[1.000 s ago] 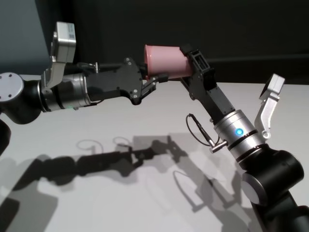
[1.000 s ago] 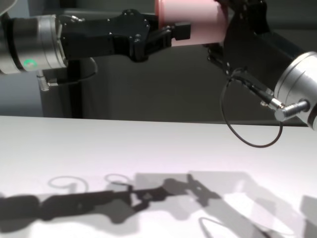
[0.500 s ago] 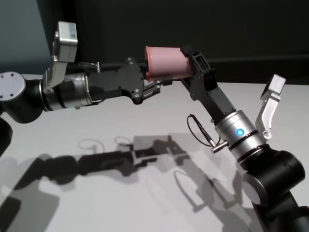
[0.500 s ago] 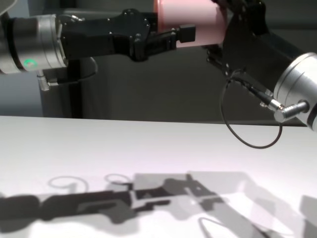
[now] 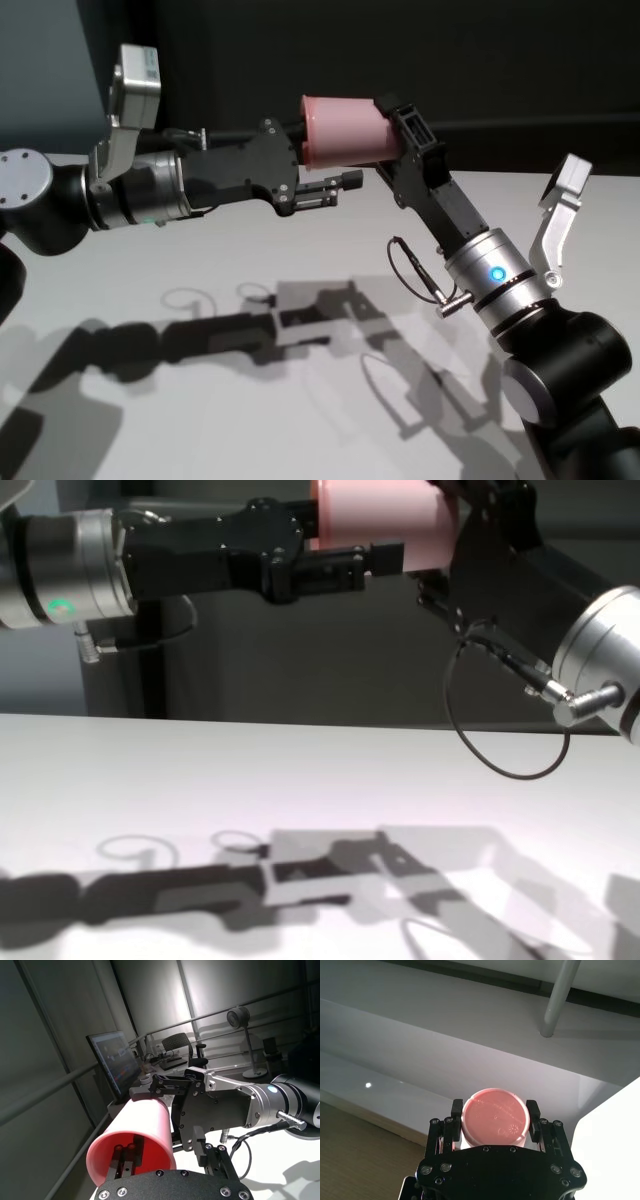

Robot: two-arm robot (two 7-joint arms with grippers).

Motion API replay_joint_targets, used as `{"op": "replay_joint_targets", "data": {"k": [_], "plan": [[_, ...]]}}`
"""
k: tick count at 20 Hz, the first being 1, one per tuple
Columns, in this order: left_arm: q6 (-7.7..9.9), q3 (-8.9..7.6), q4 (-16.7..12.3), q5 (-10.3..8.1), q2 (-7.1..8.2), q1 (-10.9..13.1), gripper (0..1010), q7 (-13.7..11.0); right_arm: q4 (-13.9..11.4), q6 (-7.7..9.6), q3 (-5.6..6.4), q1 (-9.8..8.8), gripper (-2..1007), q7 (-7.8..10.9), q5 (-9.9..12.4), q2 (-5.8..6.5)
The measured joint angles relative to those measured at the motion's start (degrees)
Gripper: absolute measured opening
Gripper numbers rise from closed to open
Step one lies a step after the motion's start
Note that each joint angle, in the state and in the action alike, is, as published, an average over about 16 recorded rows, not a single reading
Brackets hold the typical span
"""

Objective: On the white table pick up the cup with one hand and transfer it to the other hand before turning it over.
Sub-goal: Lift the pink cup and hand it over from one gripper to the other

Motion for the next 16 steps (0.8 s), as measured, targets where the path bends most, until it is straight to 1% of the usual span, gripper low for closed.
{"op": "replay_joint_targets", "data": {"k": [5,9,12,16], "plan": [[0.01,0.0,0.0,0.01,0.0,0.0,782,0.0,0.0,0.0,0.0,0.0,735,0.01,0.0,0.0],[0.01,0.0,0.0,0.01,0.0,0.0,894,0.0,0.0,0.0,0.0,0.0,735,0.03,0.0,0.0],[0.01,0.0,0.0,0.01,0.0,0.0,951,0.0,0.0,0.0,0.0,0.0,735,0.04,0.0,0.0],[0.01,0.0,0.0,0.02,0.01,0.0,992,0.0,0.0,0.0,0.0,0.0,735,0.05,0.0,0.0]]}}
